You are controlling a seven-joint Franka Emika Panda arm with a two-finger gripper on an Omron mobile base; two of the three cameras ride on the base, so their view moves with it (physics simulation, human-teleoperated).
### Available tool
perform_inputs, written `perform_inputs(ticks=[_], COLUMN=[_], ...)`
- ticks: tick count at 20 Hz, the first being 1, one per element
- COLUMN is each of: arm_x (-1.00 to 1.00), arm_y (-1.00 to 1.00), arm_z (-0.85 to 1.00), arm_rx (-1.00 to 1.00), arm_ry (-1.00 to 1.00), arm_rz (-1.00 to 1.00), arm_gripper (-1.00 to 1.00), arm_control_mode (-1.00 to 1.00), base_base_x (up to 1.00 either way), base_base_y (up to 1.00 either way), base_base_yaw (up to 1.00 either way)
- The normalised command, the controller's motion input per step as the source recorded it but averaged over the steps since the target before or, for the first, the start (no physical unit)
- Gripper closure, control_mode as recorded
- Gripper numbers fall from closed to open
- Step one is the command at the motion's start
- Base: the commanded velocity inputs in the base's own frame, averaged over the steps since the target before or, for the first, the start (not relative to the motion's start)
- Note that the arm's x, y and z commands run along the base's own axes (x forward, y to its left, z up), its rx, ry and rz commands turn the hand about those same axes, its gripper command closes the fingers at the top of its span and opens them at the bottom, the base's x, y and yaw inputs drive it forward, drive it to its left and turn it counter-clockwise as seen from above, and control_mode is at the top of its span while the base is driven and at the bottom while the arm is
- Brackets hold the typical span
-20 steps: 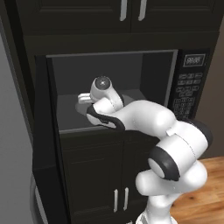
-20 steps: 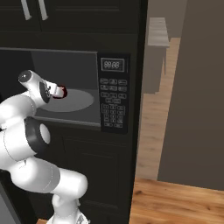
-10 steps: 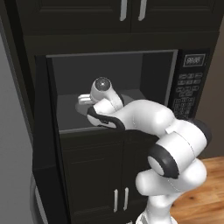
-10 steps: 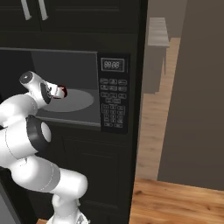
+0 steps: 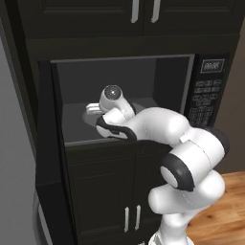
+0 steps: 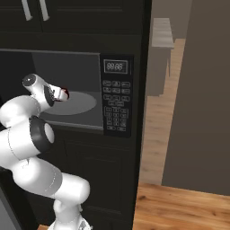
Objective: Pick the cup of tea, navigate to the dining table, and place it on the saucer.
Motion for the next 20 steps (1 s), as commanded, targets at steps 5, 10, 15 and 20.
perform_inputs(ticks=[5, 10, 15, 20], arm_x=[0.10, 0.06, 0.01, 0.00], arm_y=[-0.01, 0.00, 0.00, 0.00], arm_z=[0.00, 0.00, -0.01, 0.00], arm_rx=[0.00, 0.00, 0.00, 0.00], arm_ry=[0.00, 0.00, 0.00, 0.00], arm_rz=[0.00, 0.00, 0.00, 0.00], arm_gripper=[-1.00, -1.00, -1.00, -1.00], arm_control_mode=[-1.00, -1.00, -1.00, -1.00], base_base_x=[0.00, 0.00, 0.00, 0.00], base_base_y=[0.00, 0.00, 0.00, 0.00], base_base_yaw=[0.00, 0.00, 0.00, 0.00])
